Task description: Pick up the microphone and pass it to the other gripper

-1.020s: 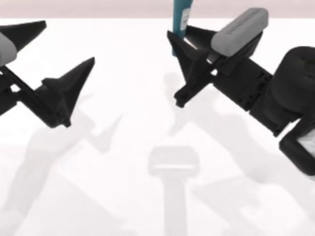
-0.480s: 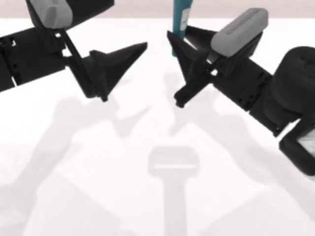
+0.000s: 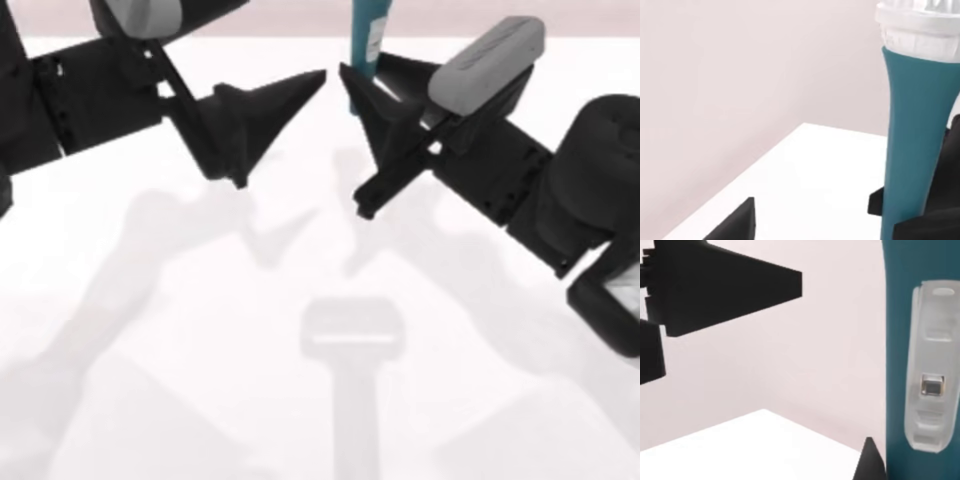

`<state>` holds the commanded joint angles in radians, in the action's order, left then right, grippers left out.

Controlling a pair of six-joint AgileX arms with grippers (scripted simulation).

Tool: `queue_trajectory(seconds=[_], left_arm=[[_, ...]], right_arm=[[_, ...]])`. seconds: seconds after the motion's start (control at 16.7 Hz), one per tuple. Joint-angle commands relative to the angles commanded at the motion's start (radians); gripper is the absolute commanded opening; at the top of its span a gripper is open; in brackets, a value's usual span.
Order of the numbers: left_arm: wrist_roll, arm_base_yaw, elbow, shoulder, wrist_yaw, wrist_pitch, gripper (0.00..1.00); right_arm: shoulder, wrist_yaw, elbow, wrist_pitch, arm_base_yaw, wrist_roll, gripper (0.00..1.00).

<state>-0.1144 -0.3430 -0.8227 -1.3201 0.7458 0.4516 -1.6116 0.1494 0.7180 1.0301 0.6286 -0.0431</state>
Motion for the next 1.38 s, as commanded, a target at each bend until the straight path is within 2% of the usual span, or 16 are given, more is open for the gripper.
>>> queue_trajectory(seconds=[0.42, 0.72, 1.38], left_arm=[[0.008, -0.162, -0.188, -0.238, -0.158, 0.057, 1.0], [0.008, -0.173, -0.199, -0.252, -0.168, 0.06, 1.0], [0.008, -0.173, -0.199, -0.252, -0.168, 0.06, 0.17]], right_arm=[[0.0, 0.0, 0.0, 0.0, 0.0, 0.0, 0.0], [0.0, 0.0, 0.0, 0.0, 0.0, 0.0, 0.0], [0.0, 0.0, 0.0, 0.0, 0.0, 0.0, 0.0]])
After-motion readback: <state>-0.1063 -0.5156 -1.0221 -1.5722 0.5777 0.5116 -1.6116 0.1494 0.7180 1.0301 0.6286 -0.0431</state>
